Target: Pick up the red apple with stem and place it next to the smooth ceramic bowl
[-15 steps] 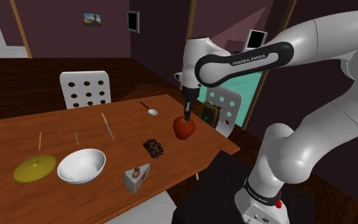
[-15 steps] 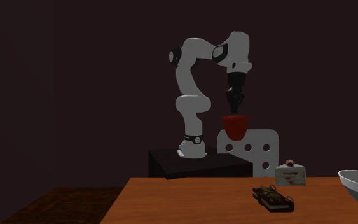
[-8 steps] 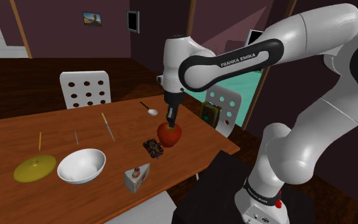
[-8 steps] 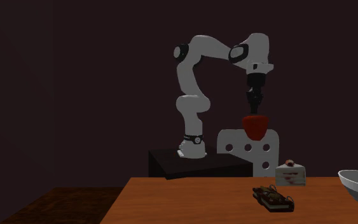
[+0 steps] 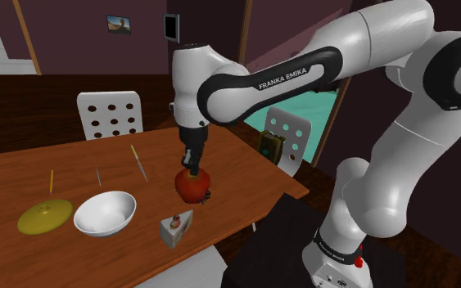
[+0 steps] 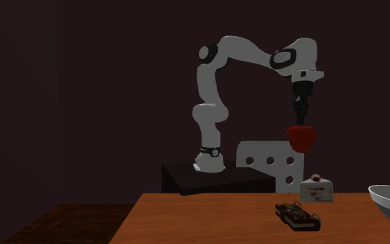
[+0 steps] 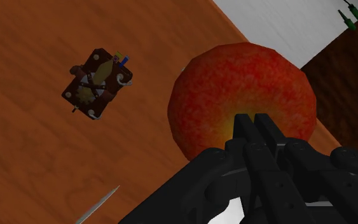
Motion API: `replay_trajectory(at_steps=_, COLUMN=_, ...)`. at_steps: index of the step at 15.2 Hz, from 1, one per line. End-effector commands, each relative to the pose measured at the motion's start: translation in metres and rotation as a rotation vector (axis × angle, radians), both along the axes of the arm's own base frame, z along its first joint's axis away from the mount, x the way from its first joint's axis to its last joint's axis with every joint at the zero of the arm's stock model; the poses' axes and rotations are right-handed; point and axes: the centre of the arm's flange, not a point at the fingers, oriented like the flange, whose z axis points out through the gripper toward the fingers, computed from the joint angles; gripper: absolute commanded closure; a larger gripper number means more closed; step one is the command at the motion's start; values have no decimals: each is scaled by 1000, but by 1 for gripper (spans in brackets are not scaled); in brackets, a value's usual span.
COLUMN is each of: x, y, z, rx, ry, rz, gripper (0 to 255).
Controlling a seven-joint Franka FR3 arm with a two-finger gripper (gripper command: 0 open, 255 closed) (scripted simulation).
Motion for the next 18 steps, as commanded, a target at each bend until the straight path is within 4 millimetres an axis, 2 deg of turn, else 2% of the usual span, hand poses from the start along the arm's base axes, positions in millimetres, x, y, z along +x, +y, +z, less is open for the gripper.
replay_trajectory(at_steps=1, x=7, y=25, z=4, rx=1, ry=0, rz=-1, gripper=255)
replay_trajectory(at_steps=11, x=35, y=154, z=4, rx=1, ry=0, rz=-1, gripper=255)
replay_trajectory(at_steps=12, x=36, y=160, z=4, rx=1, ry=0, rz=-1, gripper=255)
replay_trajectory(at_steps=18, x=36, y=160, z=-28, rx=1, ry=0, rz=-1, gripper=255)
